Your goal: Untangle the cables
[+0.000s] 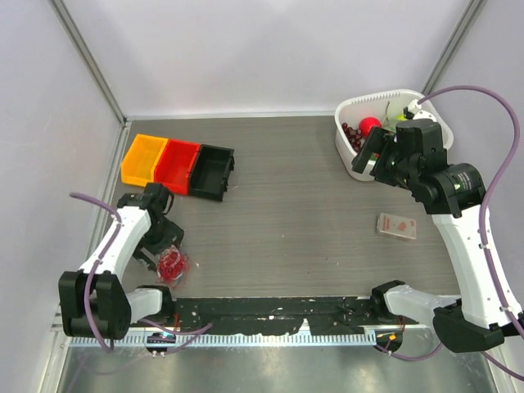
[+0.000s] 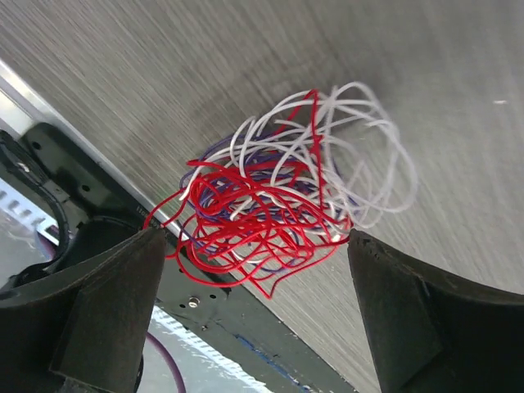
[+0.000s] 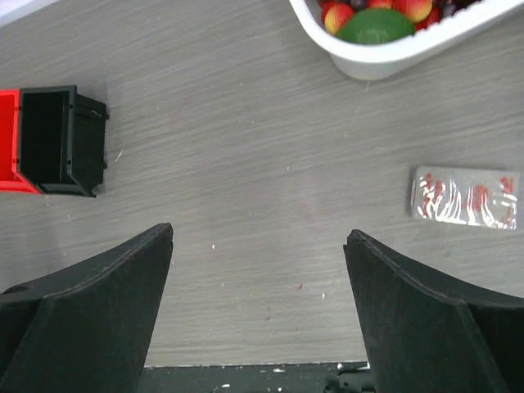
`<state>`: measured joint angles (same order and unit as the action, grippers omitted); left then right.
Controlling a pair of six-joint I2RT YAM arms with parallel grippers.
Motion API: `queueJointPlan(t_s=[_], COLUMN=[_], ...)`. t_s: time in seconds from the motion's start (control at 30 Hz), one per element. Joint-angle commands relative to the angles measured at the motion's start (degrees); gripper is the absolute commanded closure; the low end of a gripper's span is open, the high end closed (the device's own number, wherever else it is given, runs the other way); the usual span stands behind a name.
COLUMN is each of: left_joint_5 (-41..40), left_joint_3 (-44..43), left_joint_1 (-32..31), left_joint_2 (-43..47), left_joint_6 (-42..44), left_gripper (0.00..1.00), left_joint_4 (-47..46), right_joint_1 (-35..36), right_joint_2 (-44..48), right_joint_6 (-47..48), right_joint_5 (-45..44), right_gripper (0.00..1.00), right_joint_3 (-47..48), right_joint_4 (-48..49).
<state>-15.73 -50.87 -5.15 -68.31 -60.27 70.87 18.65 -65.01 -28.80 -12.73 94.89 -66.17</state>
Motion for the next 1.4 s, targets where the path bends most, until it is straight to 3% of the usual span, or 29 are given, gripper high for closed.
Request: queueJointPlan(t_s=[0.0,0.07,0.13,0.23,0.33,0.47,0.7,0.8,0.83,0.9,1.0,1.1,1.2,1.3,1.37], left_joint_5=[8.4,12.4,19.6,29.8,32.2,29.8,30.6,28.8,27.3,24.0,17.5,9.5,6.8,14.7,24.1], left_joint_3=[5.4,6.3,6.4,6.0,3.8,-3.6,-11.3,-12.6,-12.1,-10.6,-7.7,-6.3,-4.3,1.2,4.8], left_joint_1=[2.0,2.0,1.6,-2.0,-10.1,-24.0,-36.3,-38.3,-38.3,-38.2,-37.3,-34.6,-29.1,-19.6,-14.8], left_joint_2=[-1.7,-3.7,-5.5,-7.4,-8.5,-11.9,-18.8,-17.6,-16.3,-12.7,-5.5,3.0,8.4,10.1,9.0], left_joint_6=[-1.4,0.6,3.0,2.4,0.4,0.3,3.2,5.3,5.6,5.6,4.6,4.5,4.2,4.8,5.7], left_gripper=[0.15,0.41,0.53,0.65,0.72,0.73,0.72,0.49,0.35,0.24,0.19,0.2,0.23,0.37,0.43], left_joint_4=[-10.3,-15.1,-19.3,-25.5,-31.6,-32.9,-32.3,-30.5,-29.8,-29.3,-28.2,-24.6,-20.2,-20.5,-23.7], right_joint_1=[0.2,0.2,0.3,0.2,0.4,2.7,17.9,18.6,18.8,18.3,17.8,18.1,20.9,24.1,26.3], right_joint_2=[3.0,2.4,1.6,0.2,-2.0,-7.8,-11.1,-11.5,-11.0,-8.9,-7.4,-8.6,-10.9,-15.5,-20.1], right_joint_6=[-4.1,-3.1,-2.0,0.7,5.0,8.0,2.4,0.2,-0.5,-3.7,-8.5,-13.7,-13.9,-13.3,-14.2], right_joint_5=[0.5,2.5,4.5,8.4,14.0,14.3,5.6,8.2,9.4,11.5,20.0,28.6,28.6,30.4,32.3], right_gripper=[0.09,0.09,0.09,0.09,0.09,0.09,0.09,0.09,0.08,0.09,0.09,0.17,0.22,0.26,0.33], right_joint_3=[-1.9,-1.9,-2.3,-2.9,-2.0,-1.8,-9.4,-11.8,-14.4,-20.6,-30.8,-36.4,-37.6,-35.2,-33.0], right_joint_4=[1.4,0.8,0.6,1.0,-0.4,-5.6,1.3,7.6,9.5,15.7,26.2,33.7,39.9,43.6,45.4])
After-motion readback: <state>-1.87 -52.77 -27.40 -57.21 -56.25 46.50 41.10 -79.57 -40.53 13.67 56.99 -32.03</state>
